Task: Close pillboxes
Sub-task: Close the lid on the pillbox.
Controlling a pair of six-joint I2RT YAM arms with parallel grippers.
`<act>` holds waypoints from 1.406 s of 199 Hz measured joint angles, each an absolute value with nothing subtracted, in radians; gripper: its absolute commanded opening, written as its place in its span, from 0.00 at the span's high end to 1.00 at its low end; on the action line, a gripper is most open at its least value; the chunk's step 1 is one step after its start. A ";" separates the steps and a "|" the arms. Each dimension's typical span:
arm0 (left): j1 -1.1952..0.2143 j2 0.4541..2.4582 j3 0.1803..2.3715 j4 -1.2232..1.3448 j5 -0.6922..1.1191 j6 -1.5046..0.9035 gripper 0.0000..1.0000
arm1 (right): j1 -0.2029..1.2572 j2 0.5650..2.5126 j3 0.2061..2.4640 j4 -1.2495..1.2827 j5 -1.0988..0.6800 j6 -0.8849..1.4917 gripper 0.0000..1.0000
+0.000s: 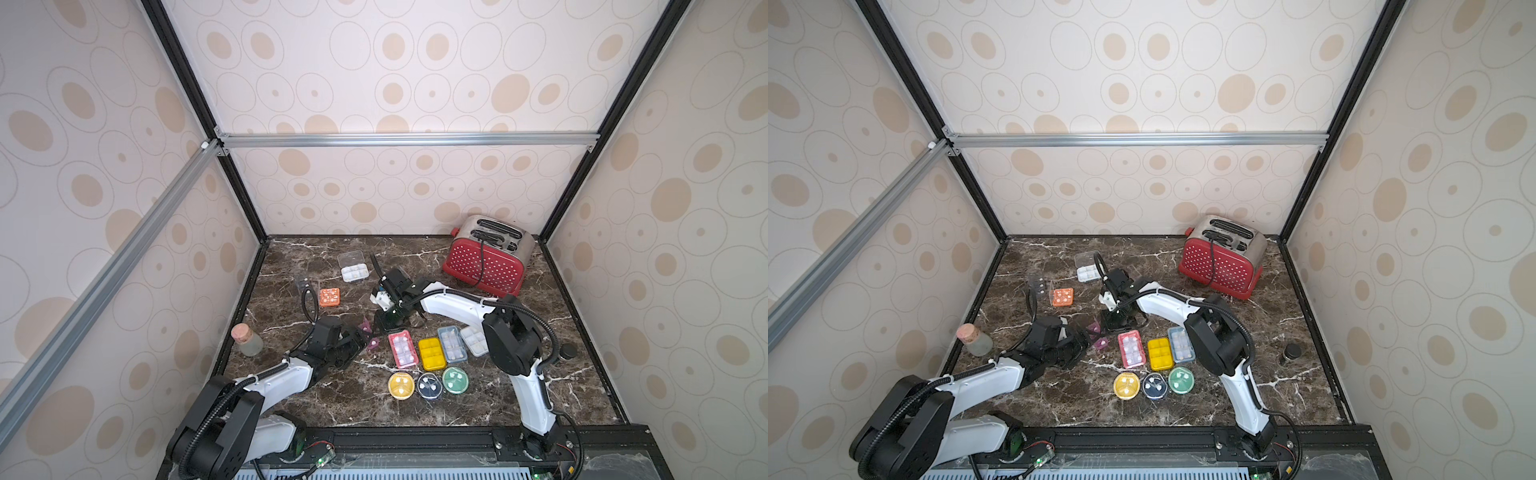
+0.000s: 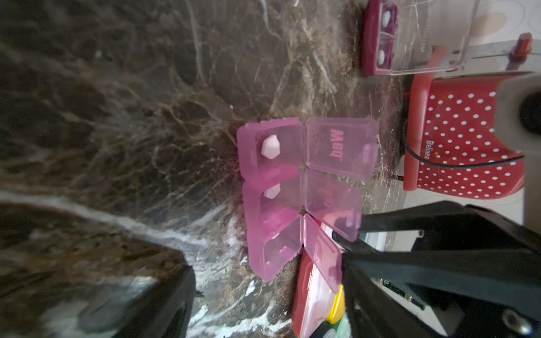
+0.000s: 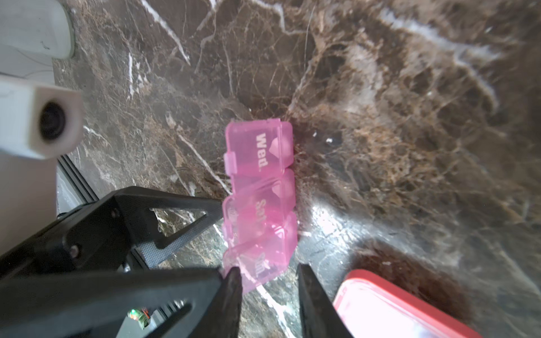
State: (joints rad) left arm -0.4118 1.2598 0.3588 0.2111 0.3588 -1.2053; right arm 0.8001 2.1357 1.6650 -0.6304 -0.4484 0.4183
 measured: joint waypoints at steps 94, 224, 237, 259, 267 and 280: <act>-0.413 1.319 0.369 0.241 0.364 -1.195 0.46 | 0.805 2.159 1.681 -0.643 -0.469 0.414 0.73; -0.413 1.377 0.386 0.274 0.377 -1.189 0.62 | 0.806 2.198 1.700 -0.643 -0.471 0.414 0.76; -0.413 1.386 0.388 0.279 0.379 -1.188 0.63 | 0.806 2.203 1.700 -0.643 -0.471 0.414 0.76; -0.413 1.393 0.390 0.283 0.380 -1.188 0.65 | 0.806 2.207 1.700 -0.643 -0.471 0.415 0.77; -0.413 1.394 0.390 0.284 0.380 -1.189 0.66 | 0.806 2.208 1.700 -0.643 -0.471 0.416 0.78; -0.413 1.397 0.391 0.284 0.380 -1.188 0.68 | 0.806 2.209 1.700 -0.643 -0.471 0.417 0.79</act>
State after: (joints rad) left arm -0.4126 1.3968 0.3908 0.2840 0.3798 -1.1885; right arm 0.8059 2.2086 1.7000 -0.6430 -0.4709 0.4171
